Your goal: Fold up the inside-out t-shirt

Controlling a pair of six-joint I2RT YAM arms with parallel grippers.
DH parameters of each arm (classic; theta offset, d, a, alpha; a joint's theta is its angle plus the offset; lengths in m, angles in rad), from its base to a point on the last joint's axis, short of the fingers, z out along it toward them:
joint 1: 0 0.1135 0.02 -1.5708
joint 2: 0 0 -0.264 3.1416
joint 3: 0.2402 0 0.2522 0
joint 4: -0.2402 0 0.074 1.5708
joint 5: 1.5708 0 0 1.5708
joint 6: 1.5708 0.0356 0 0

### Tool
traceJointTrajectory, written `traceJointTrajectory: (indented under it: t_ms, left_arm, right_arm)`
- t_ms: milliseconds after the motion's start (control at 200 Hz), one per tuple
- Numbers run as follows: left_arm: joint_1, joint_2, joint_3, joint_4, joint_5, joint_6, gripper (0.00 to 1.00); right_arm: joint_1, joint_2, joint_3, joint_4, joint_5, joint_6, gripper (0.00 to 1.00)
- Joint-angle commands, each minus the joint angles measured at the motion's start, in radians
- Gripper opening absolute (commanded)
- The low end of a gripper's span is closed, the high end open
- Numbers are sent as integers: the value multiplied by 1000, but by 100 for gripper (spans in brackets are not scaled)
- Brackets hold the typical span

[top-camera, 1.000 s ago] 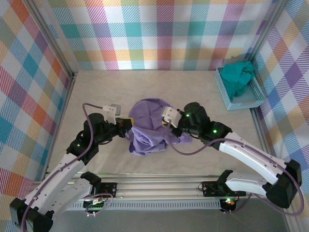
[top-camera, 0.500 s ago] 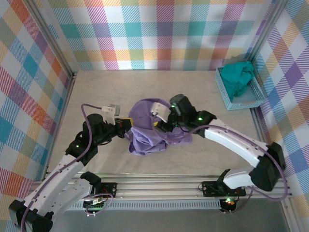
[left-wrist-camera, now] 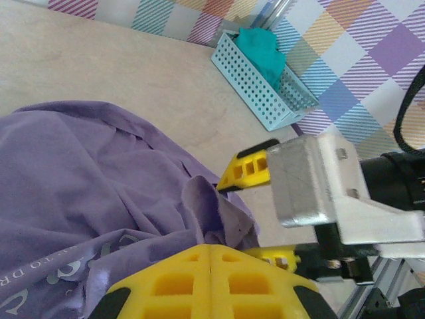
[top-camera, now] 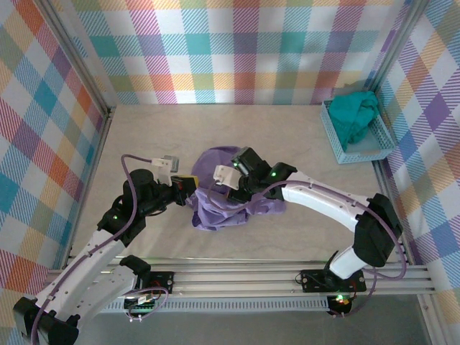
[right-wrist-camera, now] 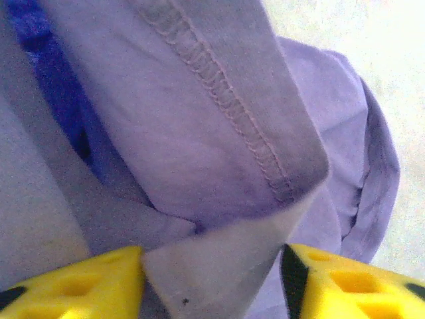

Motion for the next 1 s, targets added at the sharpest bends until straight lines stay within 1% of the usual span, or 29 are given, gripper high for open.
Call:
traceJointTrajectory:
  t_ms: [0, 60, 100, 200, 300, 470, 645, 740, 870, 975, 995]
  left_arm:
    - [-6, -3, 24, 25, 21, 6, 0]
    - [-6, -5, 24, 21, 18, 6, 0]
    - [-6, -5, 24, 18, 16, 8, 0]
    - [-6, -2, 22, 11, 2, 8, 0]
    - [-6, 0, 24, -3, -21, 8, 0]
    - [-6, -3, 27, -20, -71, 7, 0]
    - [-3, -12, 24, -20, -97, 7, 0]
    - [-4, -21, 18, -1, -91, 12, 0]
    - [-4, -21, 16, 4, -117, 12, 0]
    - [-4, -6, 21, 2, -139, 5, 0]
    - [-5, -2, 22, 2, -138, 6, 0]
  right_arm:
    - [10, 18, -1, 57, 56, -37, 40]
    - [13, -2, -31, 105, 56, -44, 29]
    - [13, -20, -51, 133, 45, -43, 23]
    - [14, -82, -107, 196, 10, -30, 10]
    - [9, -159, -165, 249, -42, 0, 0]
    - [-52, -270, -211, 252, -179, 93, 0]
    - [-169, -376, -254, 288, -450, 239, 0]
    - [-222, -406, -271, 318, -565, 311, 0]
    - [-291, -429, -288, 355, -766, 410, 2]
    - [-322, -441, -314, 402, -873, 463, 4]
    - [-326, -441, -321, 414, -890, 503, 4]
